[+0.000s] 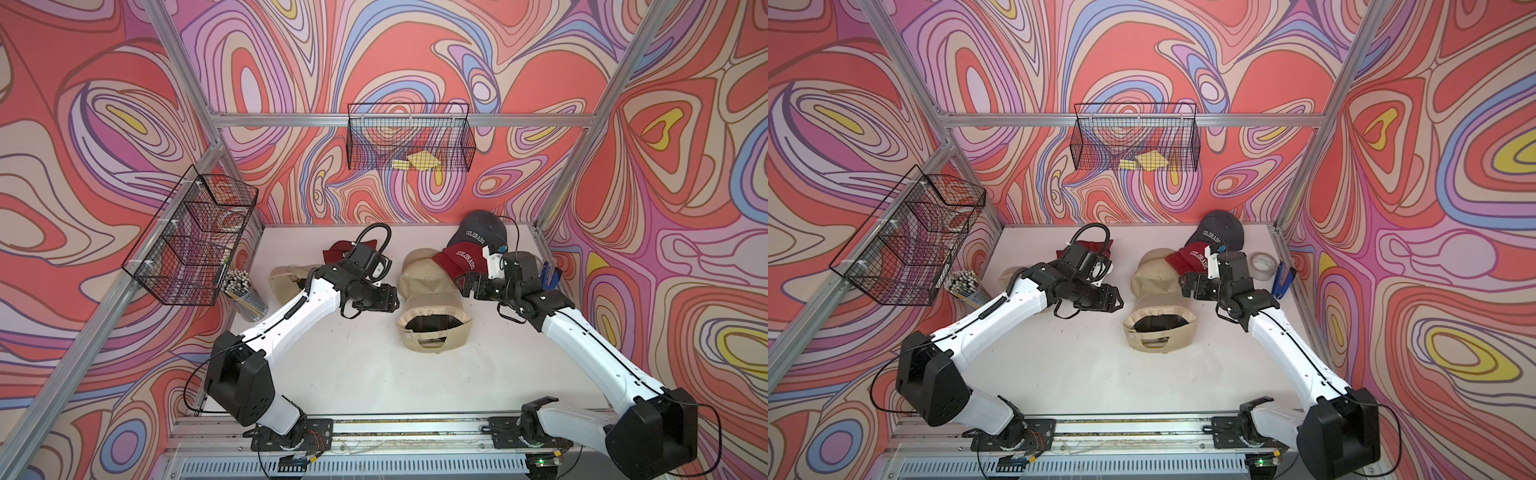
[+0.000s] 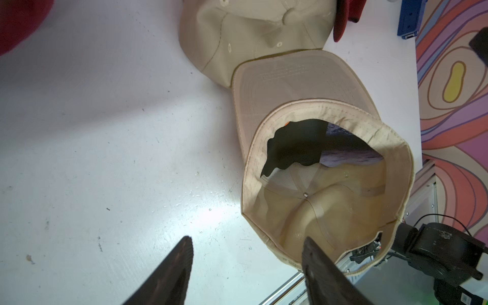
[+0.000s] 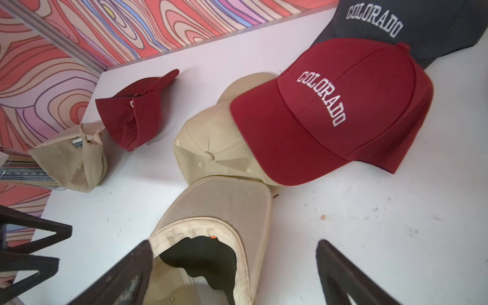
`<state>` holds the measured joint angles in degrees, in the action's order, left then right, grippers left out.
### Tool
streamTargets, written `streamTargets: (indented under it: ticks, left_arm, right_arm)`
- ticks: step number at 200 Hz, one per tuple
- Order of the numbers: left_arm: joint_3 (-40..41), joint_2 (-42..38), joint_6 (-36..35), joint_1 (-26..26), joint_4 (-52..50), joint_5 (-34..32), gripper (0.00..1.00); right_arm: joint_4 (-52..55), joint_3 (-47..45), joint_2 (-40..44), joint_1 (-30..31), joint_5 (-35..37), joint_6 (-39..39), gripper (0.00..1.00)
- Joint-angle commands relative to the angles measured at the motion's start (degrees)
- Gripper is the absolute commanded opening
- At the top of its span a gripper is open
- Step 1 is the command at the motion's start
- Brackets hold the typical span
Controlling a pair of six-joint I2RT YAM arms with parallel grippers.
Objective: Open the adjustable buckle of the baseball cap
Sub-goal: Pick up the baseball cap from the center of the board.
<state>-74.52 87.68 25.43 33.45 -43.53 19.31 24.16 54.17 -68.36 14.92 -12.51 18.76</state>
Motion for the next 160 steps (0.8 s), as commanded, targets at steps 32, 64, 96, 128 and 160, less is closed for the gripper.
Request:
streamTargets:
  ticks: [32, 64, 96, 128, 160]
  left_arm:
    - [-0.94, 6.86, 2.65, 2.05, -0.95, 4.89, 0.67]
    - [-3.09, 10.97, 2.21, 2.27, -1.72, 5.76, 0.67]
    - [-1.58, 14.33, 2.04, 2.85, -0.33, 7.41, 0.66]
    - [-0.09, 15.58, 2.54, 2.85, 3.01, 9.29, 0.52]
    - [-1.96, 12.42, 3.41, 2.76, 4.13, 10.31, 0.08]
  right_arm:
    - [-2.55, -1.52, 1.39, -0.27, -2.6, -0.07, 0.98]
    - [-2.63, -1.54, 1.82, -0.42, -2.83, -0.31, 0.98]
    - [-3.02, -1.65, 1.84, -0.58, -3.26, -0.4, 0.98]
    - [-3.24, -1.72, 1.55, -0.55, -3.75, -0.39, 0.98]
    - [-3.42, -1.7, 1.21, -0.59, -4.19, -0.58, 0.98]
